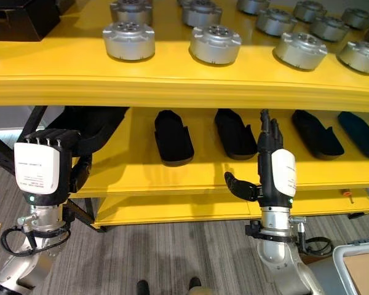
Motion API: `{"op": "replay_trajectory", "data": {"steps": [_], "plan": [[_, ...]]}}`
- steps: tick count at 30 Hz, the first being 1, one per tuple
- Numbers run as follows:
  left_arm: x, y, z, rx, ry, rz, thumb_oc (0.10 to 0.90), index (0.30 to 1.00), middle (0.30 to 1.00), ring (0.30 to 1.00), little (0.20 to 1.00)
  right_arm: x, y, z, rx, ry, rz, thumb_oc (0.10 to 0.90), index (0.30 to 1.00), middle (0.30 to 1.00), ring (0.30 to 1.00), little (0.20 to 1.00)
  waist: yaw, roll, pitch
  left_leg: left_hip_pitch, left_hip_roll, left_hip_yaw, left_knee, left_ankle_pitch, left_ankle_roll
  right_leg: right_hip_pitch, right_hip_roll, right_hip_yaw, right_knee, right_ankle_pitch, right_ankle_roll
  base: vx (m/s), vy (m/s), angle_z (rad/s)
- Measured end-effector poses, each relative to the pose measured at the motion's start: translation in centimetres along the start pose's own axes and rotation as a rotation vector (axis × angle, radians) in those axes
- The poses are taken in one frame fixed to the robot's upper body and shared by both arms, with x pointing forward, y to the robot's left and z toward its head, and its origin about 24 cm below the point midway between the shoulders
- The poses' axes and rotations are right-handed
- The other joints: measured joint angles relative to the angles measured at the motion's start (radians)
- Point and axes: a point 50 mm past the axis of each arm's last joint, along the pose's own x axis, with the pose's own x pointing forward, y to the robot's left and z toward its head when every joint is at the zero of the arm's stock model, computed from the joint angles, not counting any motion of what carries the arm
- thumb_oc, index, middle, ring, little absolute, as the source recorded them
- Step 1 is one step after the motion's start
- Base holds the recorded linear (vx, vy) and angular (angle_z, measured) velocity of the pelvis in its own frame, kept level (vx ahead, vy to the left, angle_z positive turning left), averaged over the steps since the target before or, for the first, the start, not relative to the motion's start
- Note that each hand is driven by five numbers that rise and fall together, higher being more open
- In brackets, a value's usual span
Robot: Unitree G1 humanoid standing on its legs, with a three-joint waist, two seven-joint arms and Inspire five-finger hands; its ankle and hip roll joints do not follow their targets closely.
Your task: Move parts from the plastic box to the shelf.
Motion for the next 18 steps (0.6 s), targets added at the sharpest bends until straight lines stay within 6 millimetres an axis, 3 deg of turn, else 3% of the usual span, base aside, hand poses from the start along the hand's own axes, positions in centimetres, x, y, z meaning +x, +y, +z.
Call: {"op": "replay_trajectory", "data": {"steps": [5, 6, 8, 9, 10, 11, 12, 13, 16, 17, 18], "plan": [[-1.0, -0.6, -1.0, 0.034, 0.040, -0.025, 0.400, 0.300, 0.300, 0.300, 0.300, 0.3, -1.5, -1.2, -0.049, 0.026, -0.064, 0.900, 1.000, 1.000, 1.000, 1.000, -0.014, 0.028, -0.007, -0.025, 0.018, -0.002, 0.030, 0.000, -0.007, 0.004, 0.023, 0.002, -0.014, -0.007, -0.020, 0.11, -0.084, 0.09], [-1.5, -0.6, -1.6, 0.011, 0.115, -0.033, 0.400, 0.300, 0.300, 0.300, 0.300, 0.3, -1.7, -1.3, -0.056, 0.025, -0.070, 0.900, 1.000, 1.000, 1.000, 1.000, -0.017, 0.041, -0.007, -0.059, 0.023, 0.014, 0.092, -0.011, -0.025, -0.014, 0.024, 0.010, 0.007, -0.022, -0.029, 0.02, -0.120, -0.03], [-1.7, -0.6, -1.8, 0.001, 0.162, -0.025, 0.400, 0.300, 0.300, 0.300, 0.300, 0.2, -1.8, -1.3, -0.059, 0.026, -0.071, 0.900, 1.000, 1.000, 1.000, 1.000, -0.016, 0.041, -0.006, -0.108, 0.024, 0.020, 0.162, -0.014, -0.029, -0.038, 0.023, 0.024, 0.031, -0.027, -0.037, -0.01, -0.092, 0.06], [-1.3, -0.5, -1.9, 0.007, 0.168, -0.011, 0.400, 0.300, 0.300, 0.300, 0.300, 0.3, -1.8, -1.3, -0.060, 0.021, -0.074, 0.900, 1.000, 1.000, 1.000, 1.000, -0.016, 0.034, 0.004, -0.208, 0.041, 0.009, 0.338, -0.030, -0.073, -0.088, 0.032, 0.046, 0.098, -0.066, -0.081, 0.02, -0.016, 0.15], [-1.2, -0.6, -1.8, 0.007, 0.174, -0.004, 0.400, 0.300, 0.300, 0.300, 0.300, 0.4, -1.8, -1.3, -0.062, 0.020, -0.074, 0.900, 1.000, 1.000, 1.000, 1.000, -0.011, 0.023, 0.012, -0.259, 0.045, 0.007, 0.425, -0.018, -0.088, -0.102, 0.022, 0.056, 0.124, -0.071, -0.093, 0.07, 0.107, 0.02], [-1.3, -0.7, -1.8, 0.013, 0.192, -0.006, 0.400, 0.300, 0.300, 0.300, 0.300, 0.4, -1.8, -1.3, -0.063, 0.015, -0.073, 0.900, 1.000, 1.000, 1.000, 1.000, 0.004, 0.013, 0.012, -0.280, 0.047, 0.013, 0.473, 0.012, -0.109, -0.106, 0.012, 0.064, 0.133, -0.070, -0.095, 0.08, 0.126, -0.11], [-1.4, -0.8, -1.9, 0.019, 0.197, -0.010, 0.400, 0.300, 0.300, 0.300, 0.300, 0.5, -2.0, -1.2, -0.067, 0.004, -0.077, 0.900, 1.000, 1.000, 1.000, 1.000, 0.004, 0.014, 0.012, -0.282, 0.049, 0.018, 0.481, 0.013, -0.108, -0.104, 0.012, 0.063, 0.136, -0.070, -0.094, 0.21, 0.352, -0.17], [-1.3, -0.7, -2.1, 0.040, 0.208, -0.010, 0.400, 0.300, 0.300, 0.300, 0.300, 0.7, -2.2, -1.1, -0.070, -0.008, -0.096, 0.900, 1.000, 1.000, 1.000, 1.000, -0.009, 0.032, 0.010, -0.247, 0.083, 0.035, 0.428, -0.064, -0.029, -0.097, 0.024, 0.063, 0.138, -0.067, -0.095, 0.16, 0.295, -0.07], [-1.3, -0.7, -2.5, 0.084, 0.236, -0.013, 0.400, 0.300, 0.300, 0.300, 0.300, 0.8, -2.6, -1.3, -0.086, -0.014, -0.121, 0.900, 1.000, 1.000, 1.000, 1.000, -0.028, 0.037, 0.012, -0.149, 0.081, -0.052, 0.163, -0.065, -0.035, -0.104, 0.026, 0.112, 0.143, -0.066, -0.092, 0.12, 0.252, -0.34], [-1.1, -0.9, -2.7, 0.091, 0.251, -0.018, 0.400, 0.300, 0.300, 0.300, 0.300, 0.8, -2.9, -1.7, -0.103, -0.011, -0.138, 0.900, 1.000, 1.000, 1.000, 1.000, -0.030, 0.048, 0.009, -0.136, 0.081, -0.088, 0.094, -0.045, -0.051, -0.110, 0.020, 0.138, 0.137, -0.057, -0.076, 0.06, 0.241, -0.63], [-1.3, -1.1, -2.9, 0.090, 0.276, -0.030, 0.400, 0.300, 0.300, 0.300, 0.300, 0.8, -3.2, -2.0, -0.124, -0.011, -0.139, 0.900, 1.000, 1.000, 1.000, 1.000, -0.036, 0.055, 0.011, -0.128, 0.090, -0.096, 0.068, -0.026, -0.034, -0.116, 0.024, 0.159, 0.141, -0.057, -0.053, 0.05, 0.277, -0.64]]}}
